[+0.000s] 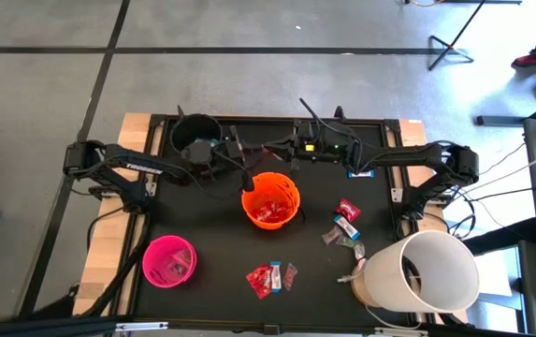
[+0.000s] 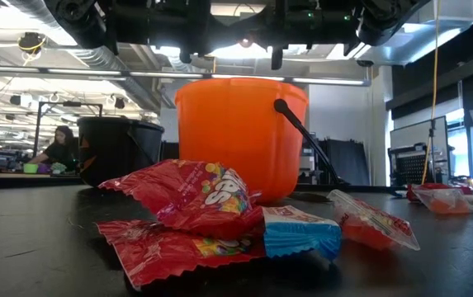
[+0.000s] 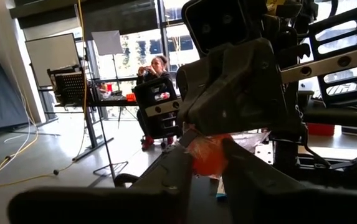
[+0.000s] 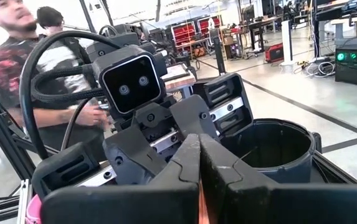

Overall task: Sort candy
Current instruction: Put the transparent candy into the pink bucket

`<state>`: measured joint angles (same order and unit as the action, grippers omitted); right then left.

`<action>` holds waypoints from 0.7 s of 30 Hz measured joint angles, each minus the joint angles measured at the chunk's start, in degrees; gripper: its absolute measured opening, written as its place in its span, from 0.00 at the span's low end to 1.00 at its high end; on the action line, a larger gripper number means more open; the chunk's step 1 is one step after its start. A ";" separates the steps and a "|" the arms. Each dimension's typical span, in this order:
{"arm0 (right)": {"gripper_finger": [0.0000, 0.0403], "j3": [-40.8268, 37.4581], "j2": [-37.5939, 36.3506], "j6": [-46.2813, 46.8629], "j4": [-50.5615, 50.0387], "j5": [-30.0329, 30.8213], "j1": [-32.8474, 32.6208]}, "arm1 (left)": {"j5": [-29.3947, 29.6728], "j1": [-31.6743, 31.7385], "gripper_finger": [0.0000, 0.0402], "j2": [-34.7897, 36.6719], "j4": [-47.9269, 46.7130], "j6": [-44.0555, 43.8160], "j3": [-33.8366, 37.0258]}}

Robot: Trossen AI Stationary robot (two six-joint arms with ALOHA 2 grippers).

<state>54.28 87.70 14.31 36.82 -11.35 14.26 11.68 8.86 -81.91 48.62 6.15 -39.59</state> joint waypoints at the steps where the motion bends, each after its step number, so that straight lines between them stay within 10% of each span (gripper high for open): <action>1: 0.00 0.00 0.01 -0.37 -0.03 0.01 0.00 | 0.02 0.00 0.15 0.00 -0.10 0.00 0.00; 21: 0.64 -0.02 -2.74 -1.34 0.14 0.34 0.02 | 5.28 -0.02 0.05 5.55 -13.04 3.50 0.02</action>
<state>54.26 84.96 12.97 36.96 -11.00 14.28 16.96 8.84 -76.36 35.58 9.65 -39.57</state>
